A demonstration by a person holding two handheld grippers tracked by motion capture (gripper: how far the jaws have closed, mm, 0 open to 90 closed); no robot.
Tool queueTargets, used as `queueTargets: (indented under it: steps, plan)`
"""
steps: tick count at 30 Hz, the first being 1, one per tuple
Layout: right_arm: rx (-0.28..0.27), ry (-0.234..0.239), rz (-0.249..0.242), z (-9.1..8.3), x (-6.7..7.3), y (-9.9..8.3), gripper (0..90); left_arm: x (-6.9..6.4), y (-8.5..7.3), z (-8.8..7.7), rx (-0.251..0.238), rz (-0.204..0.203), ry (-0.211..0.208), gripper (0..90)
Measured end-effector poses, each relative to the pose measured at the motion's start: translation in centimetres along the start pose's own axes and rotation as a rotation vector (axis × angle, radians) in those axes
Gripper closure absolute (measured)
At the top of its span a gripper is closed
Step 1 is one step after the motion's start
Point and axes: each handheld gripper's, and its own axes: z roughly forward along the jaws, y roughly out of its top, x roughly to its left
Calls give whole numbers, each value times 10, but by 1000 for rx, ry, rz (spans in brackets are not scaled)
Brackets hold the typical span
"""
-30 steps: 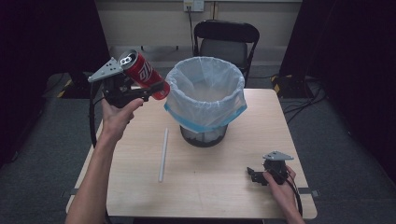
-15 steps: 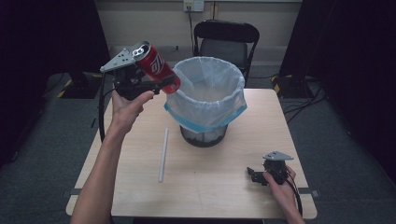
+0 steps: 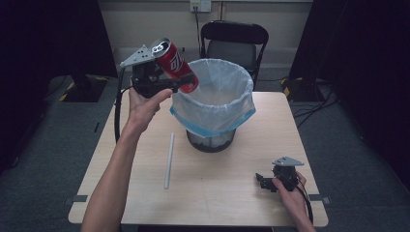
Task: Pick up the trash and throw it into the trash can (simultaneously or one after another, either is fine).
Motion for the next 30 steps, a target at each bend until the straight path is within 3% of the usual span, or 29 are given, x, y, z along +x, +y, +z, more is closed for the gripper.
queueTargets:
  steps: [7,13,18,24,27,30]
  plan:
    - [0,0,1,0,0,0,88,2,5,14,3,10,-9,349]
    - [0,0,2,0,0,0,88,5,6,24,6,-4,-9,348]
    - [1,0,1,0,0,0,88,5,3,38,60,40,-16,344]
    - [0,0,0,0,0,0,88,5,5,53,82,38,-34,341]
    - [0,0,1,0,0,0,88,5,3,68,98,40,-34,339]
    - [0,0,1,0,0,0,88,4,-1,80,138,49,-37,339]
